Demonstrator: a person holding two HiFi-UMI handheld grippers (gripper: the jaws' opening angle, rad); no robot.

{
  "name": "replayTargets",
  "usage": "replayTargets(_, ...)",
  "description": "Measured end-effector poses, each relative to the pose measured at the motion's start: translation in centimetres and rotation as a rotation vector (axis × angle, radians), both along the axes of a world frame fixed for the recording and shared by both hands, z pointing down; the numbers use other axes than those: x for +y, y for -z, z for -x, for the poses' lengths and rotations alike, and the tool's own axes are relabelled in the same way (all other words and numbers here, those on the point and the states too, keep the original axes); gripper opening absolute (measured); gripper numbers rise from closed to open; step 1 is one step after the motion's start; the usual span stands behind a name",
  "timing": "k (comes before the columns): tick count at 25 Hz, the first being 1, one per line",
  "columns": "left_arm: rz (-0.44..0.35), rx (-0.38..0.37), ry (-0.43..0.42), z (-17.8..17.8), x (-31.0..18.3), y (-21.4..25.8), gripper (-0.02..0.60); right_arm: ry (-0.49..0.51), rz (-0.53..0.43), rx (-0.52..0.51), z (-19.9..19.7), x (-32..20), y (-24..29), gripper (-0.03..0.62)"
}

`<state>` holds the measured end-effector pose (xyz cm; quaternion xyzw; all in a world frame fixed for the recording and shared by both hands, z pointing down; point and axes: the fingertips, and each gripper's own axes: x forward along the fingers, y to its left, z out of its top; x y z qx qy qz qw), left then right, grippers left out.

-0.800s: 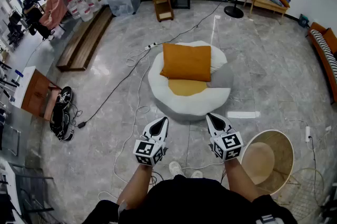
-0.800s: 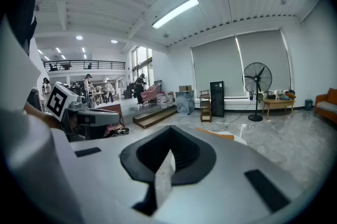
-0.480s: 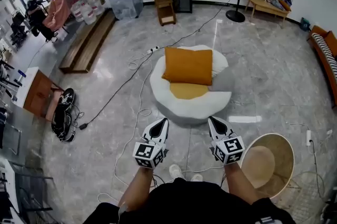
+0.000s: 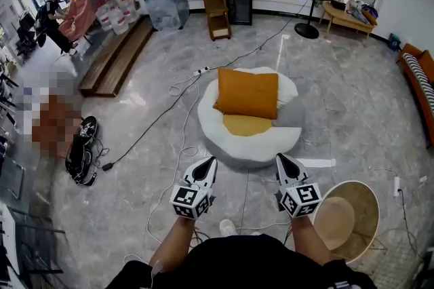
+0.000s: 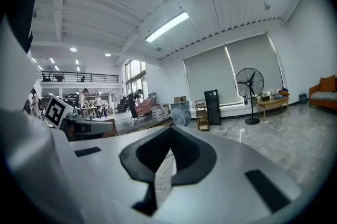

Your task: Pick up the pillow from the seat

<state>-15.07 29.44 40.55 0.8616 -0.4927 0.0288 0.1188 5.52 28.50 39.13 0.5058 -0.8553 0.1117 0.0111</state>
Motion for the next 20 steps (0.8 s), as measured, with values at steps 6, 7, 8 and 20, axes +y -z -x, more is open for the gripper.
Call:
replayTargets(6,0.000,-0.023,-0.014,2.4,-1.4,0.0,0.011,-0.041,0.014,0.000,0.4,-0.7,-0.8,0.006)
replayTargets(7,-0.002,-0.023,-0.016,2.3,-1.7,0.0,0.011,-0.041,0.014,0.000,0.4,-0.9,-0.8,0.006)
replayTargets(8,-0.005,-0.025,-0.018,2.2,-2.0,0.0,0.011,-0.038,0.015,0.002,0.4,-1.2,-0.8,0.006)
replayTargets(20,-0.012,-0.122,-0.009,-0.1,-9.9,-1.0,0.011,-0.022,0.032,0.026,-2.1,-8.9,-2.0,0.006)
